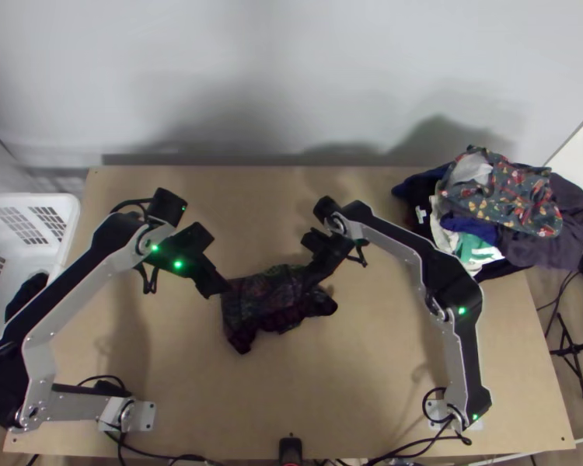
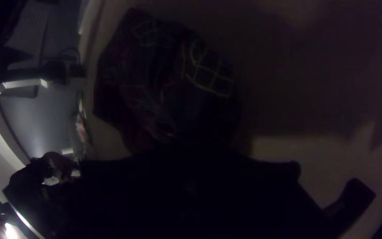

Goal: Fold the t-shirt

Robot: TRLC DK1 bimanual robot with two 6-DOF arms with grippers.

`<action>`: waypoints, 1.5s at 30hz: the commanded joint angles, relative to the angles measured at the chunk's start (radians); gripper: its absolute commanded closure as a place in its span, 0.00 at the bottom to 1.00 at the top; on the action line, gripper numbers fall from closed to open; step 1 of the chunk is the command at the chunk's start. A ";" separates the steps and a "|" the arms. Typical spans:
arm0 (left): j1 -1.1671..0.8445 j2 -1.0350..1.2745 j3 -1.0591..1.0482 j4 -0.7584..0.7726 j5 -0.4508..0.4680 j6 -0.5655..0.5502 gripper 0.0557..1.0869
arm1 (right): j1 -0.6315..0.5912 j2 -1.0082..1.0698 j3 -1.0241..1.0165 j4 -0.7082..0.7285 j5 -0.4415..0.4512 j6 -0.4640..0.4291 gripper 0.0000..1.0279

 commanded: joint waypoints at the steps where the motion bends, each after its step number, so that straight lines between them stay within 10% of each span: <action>1: 0.036 -0.051 -0.013 -0.005 0.002 0.008 0.04 | -0.004 -0.081 0.015 -0.020 0.020 0.031 0.97; 14: 0.104 -0.134 -0.056 -0.044 0.002 0.044 0.04 | 0.231 0.124 0.594 -0.373 0.056 0.068 0.97; 35: 0.232 -0.244 -0.201 -0.060 0.003 0.133 0.04 | 0.516 0.221 0.652 -0.146 0.057 -0.059 0.97; 38: 0.232 -0.244 -0.205 -0.059 0.003 0.128 0.04 | 0.544 0.255 0.653 -0.123 0.059 -0.044 0.67; 41: 0.234 -0.247 -0.228 -0.060 0.002 0.139 0.04 | 0.547 0.267 0.653 -0.110 0.062 -0.001 0.07; 45: 0.304 -0.260 -0.228 -0.065 0.002 0.159 0.04 | 0.541 0.241 0.644 -0.118 0.063 0.002 0.03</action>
